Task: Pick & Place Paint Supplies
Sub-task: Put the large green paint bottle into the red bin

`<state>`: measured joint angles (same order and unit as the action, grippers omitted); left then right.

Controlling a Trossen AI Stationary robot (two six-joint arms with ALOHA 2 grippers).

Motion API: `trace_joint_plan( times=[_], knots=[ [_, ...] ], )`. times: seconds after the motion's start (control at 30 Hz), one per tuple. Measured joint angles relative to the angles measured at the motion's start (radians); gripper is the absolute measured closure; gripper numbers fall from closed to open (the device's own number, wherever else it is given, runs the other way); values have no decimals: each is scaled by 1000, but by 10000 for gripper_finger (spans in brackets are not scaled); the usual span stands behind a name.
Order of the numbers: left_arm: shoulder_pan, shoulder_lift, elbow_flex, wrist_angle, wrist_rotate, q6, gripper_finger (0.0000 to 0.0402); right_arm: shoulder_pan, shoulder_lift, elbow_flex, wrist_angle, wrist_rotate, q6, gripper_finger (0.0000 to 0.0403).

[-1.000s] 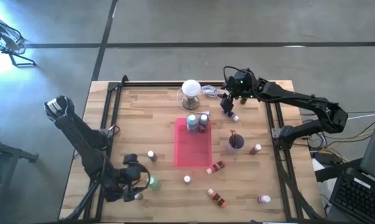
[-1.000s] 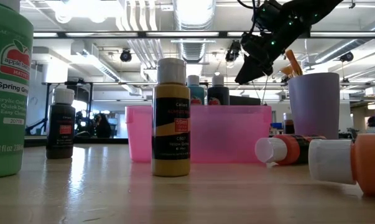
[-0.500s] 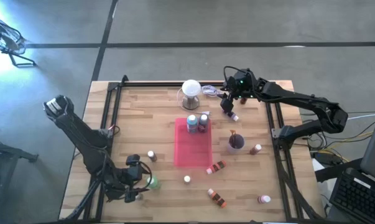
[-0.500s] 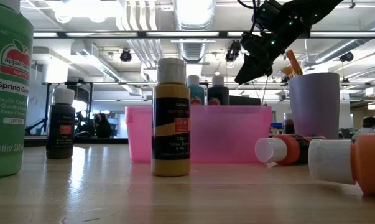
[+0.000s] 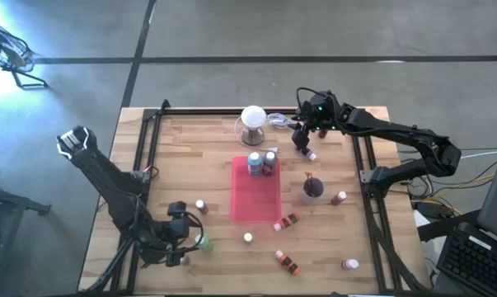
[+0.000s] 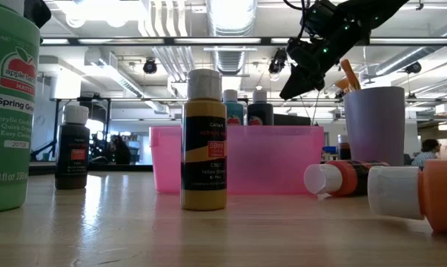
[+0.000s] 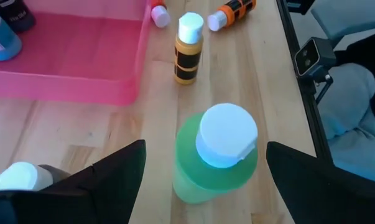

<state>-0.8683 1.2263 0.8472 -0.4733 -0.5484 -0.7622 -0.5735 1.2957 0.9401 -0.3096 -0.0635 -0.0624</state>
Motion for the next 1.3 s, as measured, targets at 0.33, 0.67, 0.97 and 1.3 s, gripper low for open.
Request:
trace_joint_plan(
  times=[0.33, 0.67, 0.97, 1.3],
  knots=[
    [34, 0, 43, -32, 31, 32, 65, 0, 0, 0, 1, 0, 0, 279],
    [64, 1, 36, 1, 85, 55, 65, 0, 0, -10, 2, 0, 0, 247],
    [64, 21, 32, 29, 95, 55, 68, 0, 0, -11, 1, 1, 0, 227],
    [69, 21, 28, 38, 102, 59, 115, 0, 0, -11, 1, 1, -1, 215]
  ],
)
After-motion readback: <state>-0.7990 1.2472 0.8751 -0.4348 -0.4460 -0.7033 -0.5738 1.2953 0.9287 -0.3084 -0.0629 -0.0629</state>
